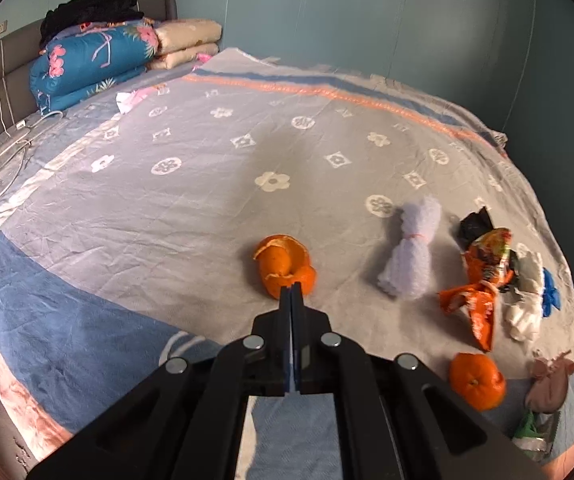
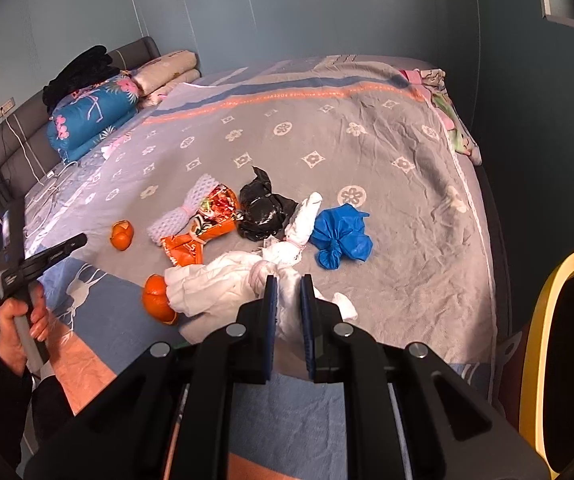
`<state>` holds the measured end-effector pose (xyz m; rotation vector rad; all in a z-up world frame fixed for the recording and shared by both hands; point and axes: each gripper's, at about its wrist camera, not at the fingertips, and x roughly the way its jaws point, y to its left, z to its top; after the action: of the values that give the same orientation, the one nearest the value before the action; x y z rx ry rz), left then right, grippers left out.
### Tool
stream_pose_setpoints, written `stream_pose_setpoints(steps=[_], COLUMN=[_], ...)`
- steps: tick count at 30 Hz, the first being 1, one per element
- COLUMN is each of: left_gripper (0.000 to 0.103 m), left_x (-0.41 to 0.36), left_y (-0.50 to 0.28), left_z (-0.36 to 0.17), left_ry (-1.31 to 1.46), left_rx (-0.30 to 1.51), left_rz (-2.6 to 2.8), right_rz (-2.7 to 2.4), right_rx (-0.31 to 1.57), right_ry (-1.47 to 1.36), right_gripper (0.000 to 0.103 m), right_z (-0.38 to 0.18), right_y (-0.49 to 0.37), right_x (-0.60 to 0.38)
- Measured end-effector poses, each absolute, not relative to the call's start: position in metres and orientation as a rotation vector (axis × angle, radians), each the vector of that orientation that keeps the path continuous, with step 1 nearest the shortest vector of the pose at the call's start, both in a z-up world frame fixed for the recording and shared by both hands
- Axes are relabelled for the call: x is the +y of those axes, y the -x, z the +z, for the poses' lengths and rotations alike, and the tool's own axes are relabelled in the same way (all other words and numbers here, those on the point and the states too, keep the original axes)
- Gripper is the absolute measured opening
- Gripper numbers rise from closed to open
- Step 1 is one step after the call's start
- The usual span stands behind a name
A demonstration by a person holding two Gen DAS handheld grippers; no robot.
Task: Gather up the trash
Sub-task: 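Carry the peel and tissues over the bin and open both tools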
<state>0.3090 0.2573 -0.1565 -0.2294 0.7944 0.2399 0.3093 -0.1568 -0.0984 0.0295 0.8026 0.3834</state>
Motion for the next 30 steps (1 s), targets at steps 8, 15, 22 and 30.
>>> stream_pose_setpoints(steps=[8, 15, 22, 30], left_gripper=[0.052, 0.062, 0.031, 0.028], left_x=[0.278, 0.275, 0.252, 0.260], left_y=[-0.356, -0.389, -0.397, -0.368], left_z=[-0.185, -0.207, -0.212, -0.187], left_ry=[0.226, 0.222, 0.167, 0.251], left_rx=[0.868, 0.892, 0.899, 0.828], left_rz=[0.305, 0.313, 0.267, 0.236], right_rz=[0.394, 0.409, 0.431, 0.456], right_rx=[0.793, 0.791, 0.801, 0.795], right_ry=[-0.025, -0.009, -0.019, -0.064], right_gripper=[0.012, 0.012, 0.012, 0.012], right_z=[-0.092, -0.089, -0.094, -0.088], right_y=[-0.296, -0.294, -0.300, -0.297], right_x=[-0.159, -0.155, -0.149, -0.157])
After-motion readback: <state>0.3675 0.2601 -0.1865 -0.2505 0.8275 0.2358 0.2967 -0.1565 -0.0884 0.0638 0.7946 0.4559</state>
